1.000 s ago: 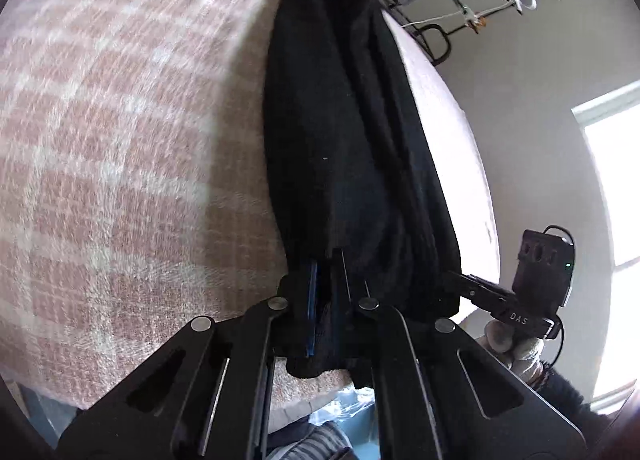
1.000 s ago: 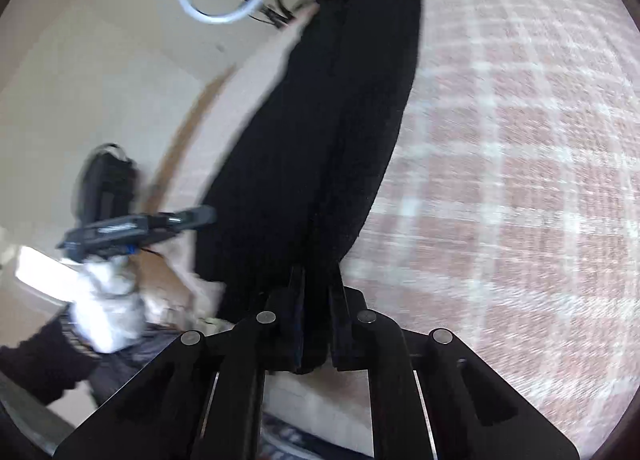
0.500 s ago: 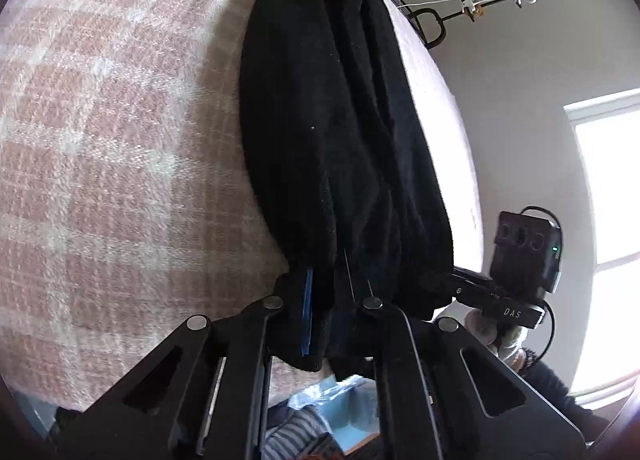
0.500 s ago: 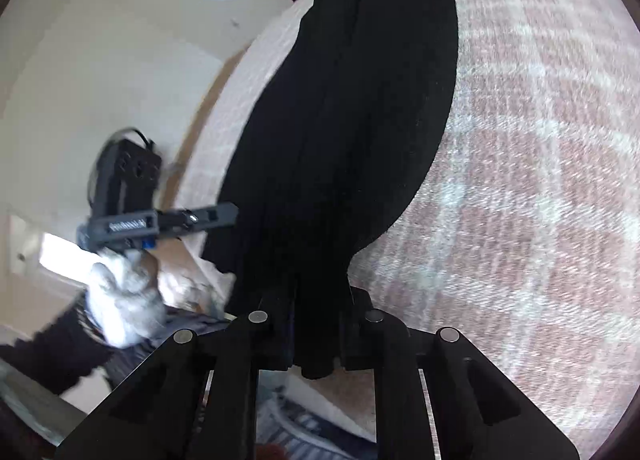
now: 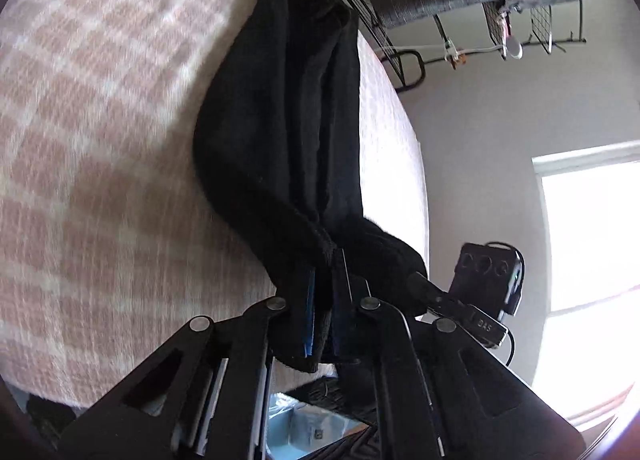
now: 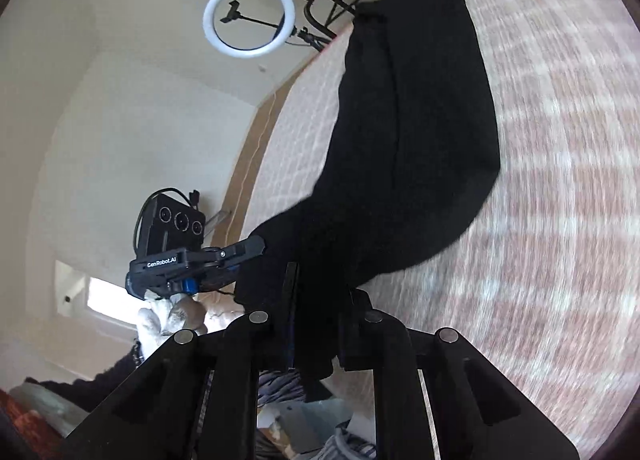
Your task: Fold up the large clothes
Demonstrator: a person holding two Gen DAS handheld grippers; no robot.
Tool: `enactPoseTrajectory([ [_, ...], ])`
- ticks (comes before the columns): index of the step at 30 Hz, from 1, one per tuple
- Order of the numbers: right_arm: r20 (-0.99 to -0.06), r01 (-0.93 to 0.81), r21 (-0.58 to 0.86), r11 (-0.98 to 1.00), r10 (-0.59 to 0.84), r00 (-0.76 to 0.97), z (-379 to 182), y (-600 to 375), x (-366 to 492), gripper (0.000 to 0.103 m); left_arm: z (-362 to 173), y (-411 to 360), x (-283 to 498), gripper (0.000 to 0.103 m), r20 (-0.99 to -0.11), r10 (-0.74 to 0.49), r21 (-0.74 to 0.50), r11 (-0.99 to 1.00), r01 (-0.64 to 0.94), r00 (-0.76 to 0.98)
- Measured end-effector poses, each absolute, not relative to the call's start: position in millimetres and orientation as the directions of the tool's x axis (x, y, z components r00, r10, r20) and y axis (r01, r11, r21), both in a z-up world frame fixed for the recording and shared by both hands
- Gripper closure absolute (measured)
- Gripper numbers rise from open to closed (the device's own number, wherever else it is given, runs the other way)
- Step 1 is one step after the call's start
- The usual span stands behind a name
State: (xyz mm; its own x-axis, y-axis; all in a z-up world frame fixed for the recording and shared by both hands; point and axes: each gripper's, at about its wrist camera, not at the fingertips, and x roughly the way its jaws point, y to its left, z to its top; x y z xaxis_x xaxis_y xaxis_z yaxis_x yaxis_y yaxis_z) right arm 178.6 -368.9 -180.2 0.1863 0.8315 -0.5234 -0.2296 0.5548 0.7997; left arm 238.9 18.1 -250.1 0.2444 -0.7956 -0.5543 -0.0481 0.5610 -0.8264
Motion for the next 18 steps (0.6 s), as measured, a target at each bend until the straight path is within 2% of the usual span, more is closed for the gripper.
enactPoseTrajectory([
  [6,-0.549,-0.195,0.777,0.598,0.796,0.254,-182,-379,205,0.090,-254,11,269,0.099,-0.578,-0.768,-0.810,0.580,-0.082,0.276],
  [12,-0.602,-0.142,0.746,0.651,0.750,0.276,-190,-382,224,0.090,-260,-2,302,0.099,-0.635,-0.709,-0.763,0.639,-0.102,0.306],
  [18,-0.636,-0.087,0.728,0.680,0.717,0.284,-201,-383,243,0.090,-264,-9,322,0.099,-0.654,-0.692,-0.748,0.653,-0.121,0.307],
])
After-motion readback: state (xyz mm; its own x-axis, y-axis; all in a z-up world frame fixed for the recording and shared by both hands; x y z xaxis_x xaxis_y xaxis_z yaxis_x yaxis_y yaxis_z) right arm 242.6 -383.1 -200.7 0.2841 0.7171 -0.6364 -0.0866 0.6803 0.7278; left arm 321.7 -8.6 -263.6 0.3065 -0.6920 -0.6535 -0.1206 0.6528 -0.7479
